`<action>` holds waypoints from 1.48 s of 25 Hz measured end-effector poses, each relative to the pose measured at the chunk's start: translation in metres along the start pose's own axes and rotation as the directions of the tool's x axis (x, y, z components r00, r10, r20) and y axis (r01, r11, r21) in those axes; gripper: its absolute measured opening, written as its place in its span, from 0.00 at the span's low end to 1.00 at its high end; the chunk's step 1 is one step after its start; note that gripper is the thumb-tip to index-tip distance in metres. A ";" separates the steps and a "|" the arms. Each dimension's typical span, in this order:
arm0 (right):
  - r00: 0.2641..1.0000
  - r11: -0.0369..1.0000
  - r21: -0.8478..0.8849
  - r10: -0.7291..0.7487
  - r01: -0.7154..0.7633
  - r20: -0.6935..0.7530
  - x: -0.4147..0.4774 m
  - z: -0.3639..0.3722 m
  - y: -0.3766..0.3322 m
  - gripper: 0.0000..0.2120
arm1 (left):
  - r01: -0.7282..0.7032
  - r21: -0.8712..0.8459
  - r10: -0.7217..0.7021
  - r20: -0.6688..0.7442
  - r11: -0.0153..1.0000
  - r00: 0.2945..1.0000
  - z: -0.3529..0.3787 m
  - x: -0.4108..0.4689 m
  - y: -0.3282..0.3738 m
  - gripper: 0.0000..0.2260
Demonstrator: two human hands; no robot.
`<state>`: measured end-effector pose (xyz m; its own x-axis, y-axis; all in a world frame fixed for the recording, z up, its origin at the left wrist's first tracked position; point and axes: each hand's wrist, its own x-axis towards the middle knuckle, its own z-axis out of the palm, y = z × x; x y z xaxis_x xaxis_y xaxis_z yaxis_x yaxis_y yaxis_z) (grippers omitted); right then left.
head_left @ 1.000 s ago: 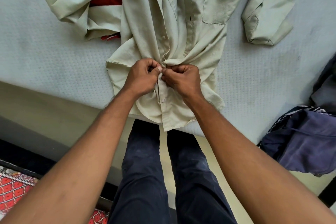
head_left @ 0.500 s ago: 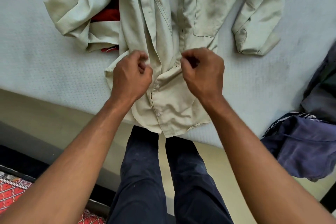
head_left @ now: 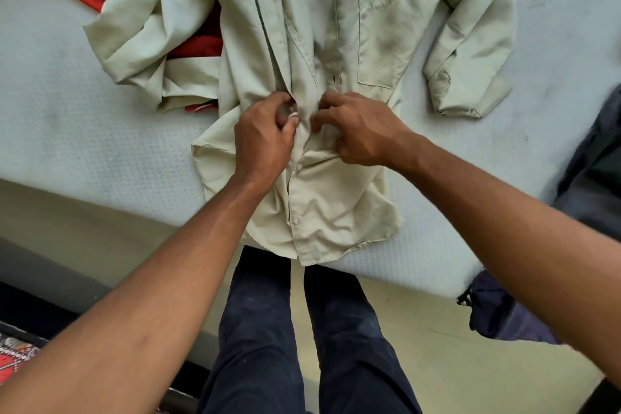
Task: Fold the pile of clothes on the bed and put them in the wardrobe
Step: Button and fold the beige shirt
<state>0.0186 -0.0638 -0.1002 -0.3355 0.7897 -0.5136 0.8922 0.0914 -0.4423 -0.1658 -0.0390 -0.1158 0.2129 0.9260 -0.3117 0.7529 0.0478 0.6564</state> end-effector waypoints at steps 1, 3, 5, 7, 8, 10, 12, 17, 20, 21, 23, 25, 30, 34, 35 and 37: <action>0.999 0.999 -0.037 -0.005 0.006 0.032 0.002 -0.005 0.001 0.20 | 0.002 -0.017 -0.002 0.002 1.000 1.000 0.000 0.003 -0.001 0.12; 0.997 0.994 -0.101 -0.024 0.031 0.070 0.009 -0.014 0.002 0.17 | -0.004 -0.040 0.005 0.026 0.999 1.000 0.000 0.009 -0.003 0.11; 0.994 0.986 -0.154 -0.051 0.066 0.096 0.014 -0.019 0.000 0.13 | -0.004 -0.070 0.008 0.057 0.998 0.998 -0.001 0.013 -0.005 0.11; 0.993 0.985 -0.147 -0.079 0.091 0.086 0.016 -0.024 0.000 0.10 | -0.027 -0.071 0.033 0.080 0.997 0.996 -0.003 0.014 -0.007 0.10; 0.995 0.990 -0.110 -0.088 0.091 0.038 0.015 -0.026 0.000 0.08 | -0.047 -0.066 0.053 0.088 0.997 0.995 -0.004 0.014 -0.009 0.10; 0.989 0.998 -0.003 -0.064 0.065 -0.133 0.017 -0.029 -0.003 0.06 | -0.071 -0.077 0.079 0.097 0.994 0.992 -0.007 0.016 -0.014 0.10; 0.949 0.994 0.105 -0.008 0.043 -0.316 0.021 -0.027 -0.007 0.08 | -0.062 -0.087 0.071 0.114 0.994 0.991 -0.007 0.017 -0.016 0.10; 0.885 0.967 0.252 0.078 0.045 -0.458 0.035 0.006 -0.024 0.10 | -0.070 -0.027 0.072 0.088 0.997 0.993 -0.002 0.023 -0.013 0.07; 0.740 0.935 0.354 0.261 -0.033 -0.620 0.030 0.022 -0.033 0.10 | 0.025 -0.100 -0.016 0.090 0.995 0.996 -0.001 0.021 -0.012 0.06; 0.664 0.913 0.403 0.338 -0.060 -0.667 0.025 0.024 -0.036 0.10 | 0.080 -0.144 -0.066 0.101 0.986 0.993 -0.001 0.021 -0.012 0.04; 0.559 0.846 0.521 0.487 -0.112 -0.671 0.013 0.028 -0.044 0.07 | 0.180 -0.195 -0.158 0.123 0.964 0.980 -0.002 0.020 -0.010 0.03; 0.535 0.729 0.666 0.631 -0.158 -0.562 0.003 0.032 -0.055 0.03 | 0.249 -0.221 -0.218 0.156 0.943 0.963 -0.005 0.022 -0.007 0.02; 0.491 0.314 0.936 0.848 -0.159 -0.201 0.012 0.054 -0.076 0.10 | 0.383 -0.308 -0.304 0.274 0.871 0.912 -0.008 0.031 -0.007 0.02; 0.514 0.413 0.892 0.814 -0.184 -0.271 0.023 0.060 -0.085 0.13 | 0.429 -0.313 -0.343 0.294 0.847 0.892 -0.010 0.035 -0.003 0.03; 0.503 0.463 0.866 0.803 -0.189 -0.320 0.021 0.061 -0.088 0.14 | 0.446 -0.304 -0.359 0.302 0.842 0.883 -0.010 0.037 -0.002 0.03; 0.481 0.529 0.831 0.781 -0.172 -0.398 0.016 0.063 -0.093 0.16 | 0.471 -0.296 -0.380 0.316 0.831 0.869 -0.011 0.039 -0.002 0.03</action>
<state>-0.0892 -0.0983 -0.1135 0.6563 0.6924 -0.2998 0.2787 -0.5917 -0.7565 -0.1653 0.0012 -0.1218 0.0960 0.6684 -0.7376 0.5417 0.5866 0.6021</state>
